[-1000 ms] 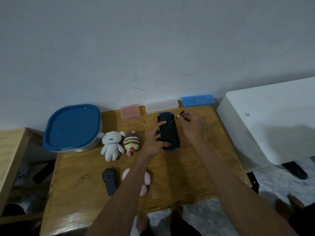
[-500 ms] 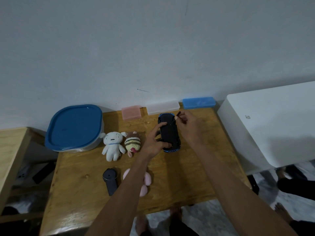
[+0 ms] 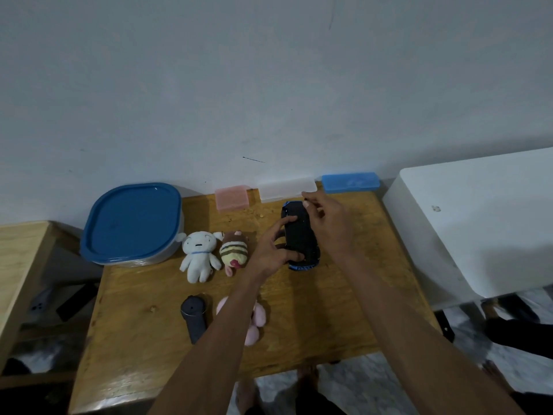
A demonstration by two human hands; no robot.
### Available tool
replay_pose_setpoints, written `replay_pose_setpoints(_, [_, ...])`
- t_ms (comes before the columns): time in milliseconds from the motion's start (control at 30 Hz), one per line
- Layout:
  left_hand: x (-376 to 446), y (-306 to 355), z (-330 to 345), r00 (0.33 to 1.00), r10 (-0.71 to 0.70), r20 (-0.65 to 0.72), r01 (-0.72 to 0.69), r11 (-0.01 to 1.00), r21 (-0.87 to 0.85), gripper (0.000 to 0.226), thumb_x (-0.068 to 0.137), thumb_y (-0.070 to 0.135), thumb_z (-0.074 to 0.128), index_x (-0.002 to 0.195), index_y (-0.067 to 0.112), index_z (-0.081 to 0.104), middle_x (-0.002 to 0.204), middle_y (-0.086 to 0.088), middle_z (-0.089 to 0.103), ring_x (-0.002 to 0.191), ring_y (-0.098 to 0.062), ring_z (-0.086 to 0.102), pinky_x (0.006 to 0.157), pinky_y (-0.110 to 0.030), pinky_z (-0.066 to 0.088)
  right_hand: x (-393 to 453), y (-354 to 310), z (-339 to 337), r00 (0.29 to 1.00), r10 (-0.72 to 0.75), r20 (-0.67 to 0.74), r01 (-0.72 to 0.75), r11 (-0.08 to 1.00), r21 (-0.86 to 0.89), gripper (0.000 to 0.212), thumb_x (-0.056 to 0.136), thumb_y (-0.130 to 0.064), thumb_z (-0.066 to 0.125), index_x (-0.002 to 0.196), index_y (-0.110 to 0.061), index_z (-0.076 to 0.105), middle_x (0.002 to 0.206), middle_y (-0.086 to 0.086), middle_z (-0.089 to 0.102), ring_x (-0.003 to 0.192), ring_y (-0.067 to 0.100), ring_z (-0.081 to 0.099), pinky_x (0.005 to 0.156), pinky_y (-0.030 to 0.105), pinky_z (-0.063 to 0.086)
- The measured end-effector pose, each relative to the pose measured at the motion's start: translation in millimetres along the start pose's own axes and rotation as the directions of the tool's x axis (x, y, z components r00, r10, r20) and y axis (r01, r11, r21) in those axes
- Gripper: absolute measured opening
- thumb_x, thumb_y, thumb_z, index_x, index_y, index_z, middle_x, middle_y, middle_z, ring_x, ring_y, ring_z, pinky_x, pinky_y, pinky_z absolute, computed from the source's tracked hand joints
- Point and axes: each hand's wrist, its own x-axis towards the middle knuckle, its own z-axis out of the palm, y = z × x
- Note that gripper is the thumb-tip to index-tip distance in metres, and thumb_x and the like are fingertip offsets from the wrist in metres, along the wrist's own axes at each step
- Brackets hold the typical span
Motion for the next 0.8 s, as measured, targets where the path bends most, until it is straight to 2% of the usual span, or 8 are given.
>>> replay_pose_setpoints(133, [-1.0, -3.2, 3.0, 0.999, -0.017, -0.03, 0.015, 0.999, -0.049, 0.084, 0.068, -0.013, 0.08, 0.13, 0.039, 0.057, 0.132, -0.004, 0.056, 0.117, -0.032, 0.06, 0.088, -0.057, 0.058, 3.1, -2.1, 2.9, 0.997, 0.061, -0.04, -0.059, 0.997, 0.04, 0.011, 0.094, -0.022, 0.067, 0.103, -0.016, 0.064, 0.093, -0.005, 0.069, 0.084, 0.008, 0.064, 0.071, 0.027, 0.057])
replay_pose_setpoints(200, [-1.4, -3.5, 4.3, 1.0, -0.008, -0.017, 0.008, 0.999, -0.038, 0.084, 0.067, -0.012, 0.08, 0.128, 0.042, 0.058, 0.132, -0.003, 0.055, 0.119, -0.032, 0.059, 0.089, -0.057, 0.058, 3.3, -1.1, 2.7, 0.995, 0.078, -0.056, -0.075, 0.995, 0.058, 0.017, 0.092, -0.022, 0.07, 0.106, -0.019, 0.06, 0.087, -0.005, 0.066, 0.08, 0.009, 0.063, 0.068, 0.026, 0.056])
replay_pose_setpoints(267, [-1.4, -2.6, 5.7, 1.0, -0.005, -0.006, 0.005, 1.0, -0.03, 0.084, 0.067, -0.011, 0.08, 0.126, 0.044, 0.058, 0.131, -0.002, 0.055, 0.118, -0.033, 0.059, 0.089, -0.057, 0.058, 2.1, 1.2, 2.0, 0.996, 0.061, -0.061, -0.058, 0.997, 0.048, 0.023, 0.092, -0.022, 0.069, 0.113, -0.021, 0.06, 0.088, -0.004, 0.066, 0.08, 0.011, 0.063, 0.068, 0.026, 0.055])
replay_pose_setpoints(367, [-0.3, -1.6, 6.8, 1.0, -0.002, -0.013, 0.002, 0.999, -0.044, 0.084, 0.067, -0.012, 0.079, 0.127, 0.043, 0.059, 0.13, -0.003, 0.056, 0.118, -0.034, 0.06, 0.088, -0.057, 0.058, 0.6, 3.1, 1.7, 0.996, -0.011, -0.09, 0.011, 1.0, 0.001, 0.015, 0.095, -0.023, 0.067, 0.108, -0.015, 0.065, 0.093, 0.0, 0.069, 0.084, 0.014, 0.064, 0.07, 0.033, 0.057])
replay_pose_setpoints(467, [0.4, -2.2, 6.3, 1.0, -0.004, -0.013, 0.003, 0.998, -0.06, 0.083, 0.068, -0.012, 0.079, 0.127, 0.042, 0.059, 0.131, -0.004, 0.056, 0.118, -0.033, 0.06, 0.089, -0.057, 0.058, -0.6, 2.9, 1.8, 0.992, -0.065, -0.105, 0.063, 0.998, -0.027, 0.014, 0.097, -0.02, 0.064, 0.107, -0.011, 0.067, 0.097, 0.001, 0.072, 0.086, 0.013, 0.066, 0.068, 0.03, 0.058])
replay_pose_setpoints(567, [0.5, -3.7, 5.9, 1.0, -0.005, -0.011, 0.005, 0.998, -0.056, 0.083, 0.068, -0.013, 0.079, 0.127, 0.043, 0.059, 0.13, -0.003, 0.057, 0.118, -0.034, 0.06, 0.089, -0.058, 0.058, 0.1, 3.4, 2.4, 0.994, -0.044, -0.097, 0.043, 0.999, -0.016, 0.01, 0.095, -0.021, 0.065, 0.1, -0.012, 0.063, 0.091, 0.0, 0.069, 0.081, 0.013, 0.065, 0.066, 0.031, 0.057])
replay_pose_setpoints(667, [-0.6, -5.7, 8.0, 1.0, -0.024, -0.005, 0.023, 0.998, -0.055, 0.084, 0.066, -0.011, 0.08, 0.126, 0.044, 0.059, 0.132, -0.003, 0.057, 0.118, -0.034, 0.061, 0.09, -0.058, 0.057, 1.3, 2.3, 2.8, 0.996, 0.016, -0.089, -0.017, 1.0, -0.008, 0.018, 0.093, -0.027, 0.069, 0.102, -0.017, 0.057, 0.086, -0.004, 0.063, 0.078, 0.011, 0.06, 0.066, 0.025, 0.054])
replay_pose_setpoints(800, [-1.2, -7.1, 8.9, 1.0, -0.028, 0.002, 0.028, 0.998, -0.056, 0.085, 0.063, -0.007, 0.081, 0.126, 0.046, 0.059, 0.133, -0.004, 0.057, 0.12, -0.033, 0.06, 0.092, -0.058, 0.056, 0.1, 2.3, 3.0, 0.995, -0.049, -0.089, 0.044, 0.998, -0.049, 0.016, 0.092, -0.026, 0.07, 0.102, -0.016, 0.063, 0.09, -0.002, 0.066, 0.08, 0.011, 0.06, 0.066, 0.026, 0.055])
